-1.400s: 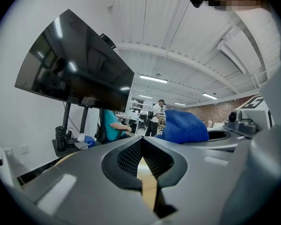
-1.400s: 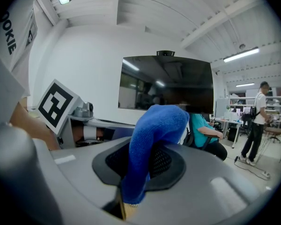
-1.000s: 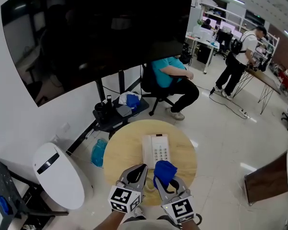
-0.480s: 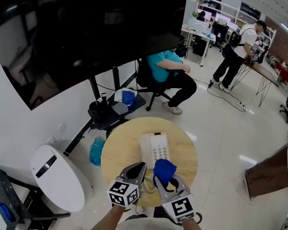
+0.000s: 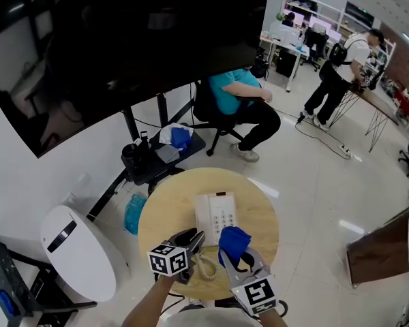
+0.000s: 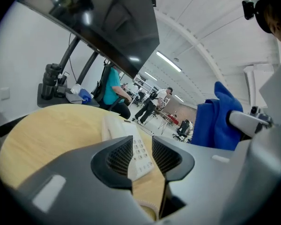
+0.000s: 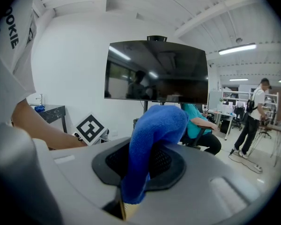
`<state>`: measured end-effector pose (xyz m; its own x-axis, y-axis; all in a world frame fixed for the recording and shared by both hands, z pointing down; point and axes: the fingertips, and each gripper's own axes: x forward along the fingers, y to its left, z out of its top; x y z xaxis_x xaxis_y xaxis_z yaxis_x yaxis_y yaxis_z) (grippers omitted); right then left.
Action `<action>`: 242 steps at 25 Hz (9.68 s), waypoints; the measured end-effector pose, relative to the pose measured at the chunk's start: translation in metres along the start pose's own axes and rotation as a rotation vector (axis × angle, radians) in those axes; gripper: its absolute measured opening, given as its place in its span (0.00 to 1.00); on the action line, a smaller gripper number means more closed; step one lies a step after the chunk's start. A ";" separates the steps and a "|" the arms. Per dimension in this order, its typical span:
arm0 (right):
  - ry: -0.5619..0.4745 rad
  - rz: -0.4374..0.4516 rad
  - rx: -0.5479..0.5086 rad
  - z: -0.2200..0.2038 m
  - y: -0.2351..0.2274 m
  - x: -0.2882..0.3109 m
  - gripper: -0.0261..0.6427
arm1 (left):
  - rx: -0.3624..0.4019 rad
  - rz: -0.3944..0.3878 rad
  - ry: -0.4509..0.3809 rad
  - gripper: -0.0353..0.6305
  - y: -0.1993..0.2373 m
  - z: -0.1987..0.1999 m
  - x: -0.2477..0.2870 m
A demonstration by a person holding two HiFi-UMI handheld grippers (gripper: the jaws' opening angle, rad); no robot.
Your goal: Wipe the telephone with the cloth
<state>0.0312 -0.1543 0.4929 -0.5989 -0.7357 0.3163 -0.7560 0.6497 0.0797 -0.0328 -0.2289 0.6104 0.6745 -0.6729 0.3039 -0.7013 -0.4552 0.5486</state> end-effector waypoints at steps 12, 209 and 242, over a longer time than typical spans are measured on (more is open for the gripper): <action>0.073 -0.010 0.019 -0.027 -0.030 0.005 0.13 | -0.130 -0.007 0.104 0.30 0.056 -0.029 0.048; -0.294 -0.129 -0.180 0.088 -0.048 0.010 0.13 | -0.041 -0.699 -0.035 0.18 -0.175 0.086 -0.097; -0.282 -0.037 -0.632 0.055 0.014 0.022 0.13 | -0.064 -0.797 -0.024 0.18 -0.179 0.121 -0.108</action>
<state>-0.0071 -0.1715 0.4492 -0.6860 -0.7258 0.0514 -0.5296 0.5466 0.6486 -0.0081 -0.1452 0.3851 0.9614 -0.1716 -0.2152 0.0052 -0.7705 0.6374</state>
